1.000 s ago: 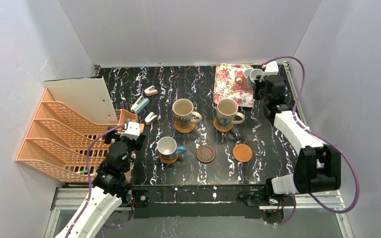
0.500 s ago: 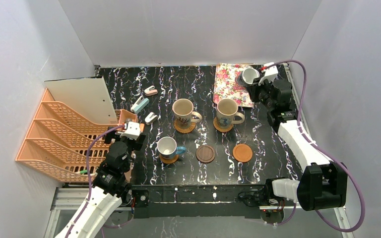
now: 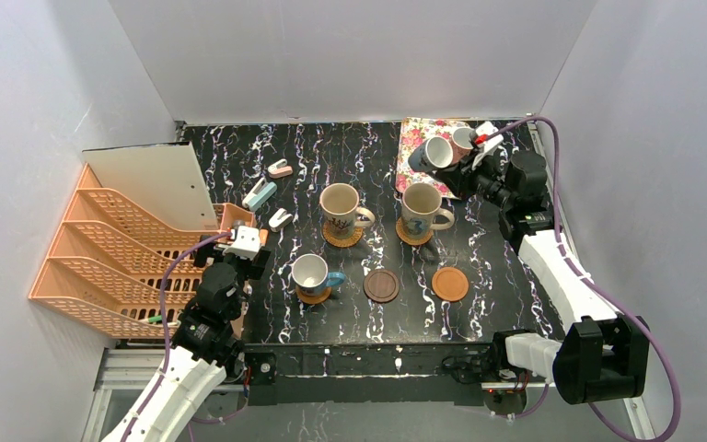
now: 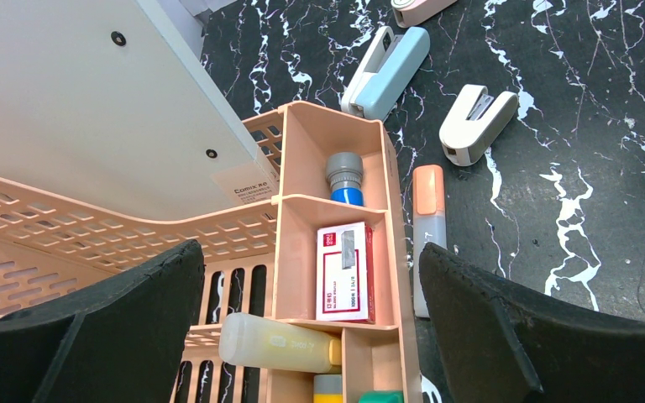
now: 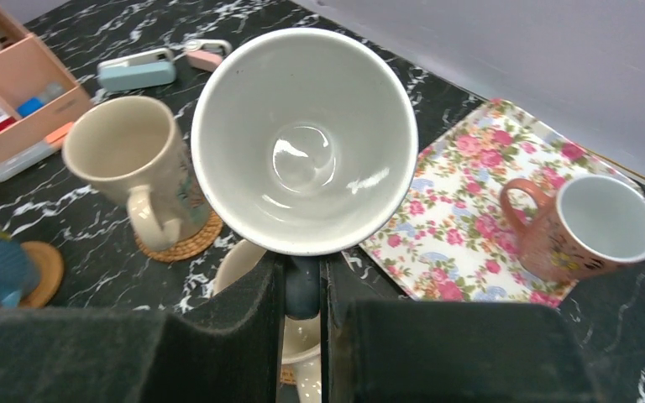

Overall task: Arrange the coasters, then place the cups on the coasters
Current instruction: Place the cup on the coaster.

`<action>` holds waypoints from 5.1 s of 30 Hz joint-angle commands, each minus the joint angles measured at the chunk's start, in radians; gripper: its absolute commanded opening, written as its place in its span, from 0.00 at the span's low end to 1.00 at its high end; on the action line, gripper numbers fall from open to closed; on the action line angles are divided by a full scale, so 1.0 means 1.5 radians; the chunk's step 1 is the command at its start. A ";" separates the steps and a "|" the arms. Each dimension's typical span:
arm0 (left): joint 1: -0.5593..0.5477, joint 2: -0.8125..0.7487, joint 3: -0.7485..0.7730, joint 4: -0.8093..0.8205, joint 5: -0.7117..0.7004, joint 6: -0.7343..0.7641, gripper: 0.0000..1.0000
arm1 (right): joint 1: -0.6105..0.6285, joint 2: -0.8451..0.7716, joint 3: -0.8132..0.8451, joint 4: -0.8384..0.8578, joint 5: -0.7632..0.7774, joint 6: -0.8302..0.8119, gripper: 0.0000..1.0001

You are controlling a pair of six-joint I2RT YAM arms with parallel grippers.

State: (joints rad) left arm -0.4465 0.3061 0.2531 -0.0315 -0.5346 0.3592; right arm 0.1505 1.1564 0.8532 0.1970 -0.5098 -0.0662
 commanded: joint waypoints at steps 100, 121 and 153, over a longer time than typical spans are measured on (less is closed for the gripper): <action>0.003 0.005 -0.009 0.005 -0.006 0.001 0.98 | 0.370 -0.004 -0.091 -0.316 0.056 -0.320 0.01; 0.003 0.005 -0.009 0.005 -0.005 0.002 0.98 | 0.369 0.003 -0.114 -0.295 0.059 -0.327 0.01; 0.003 0.005 -0.009 0.005 -0.006 0.002 0.98 | 0.370 0.022 -0.117 -0.298 0.041 -0.331 0.01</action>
State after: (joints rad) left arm -0.4465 0.3218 0.2512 -0.0307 -0.5350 0.3599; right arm 0.7025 1.1866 0.6712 -0.3050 -0.4072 -0.5545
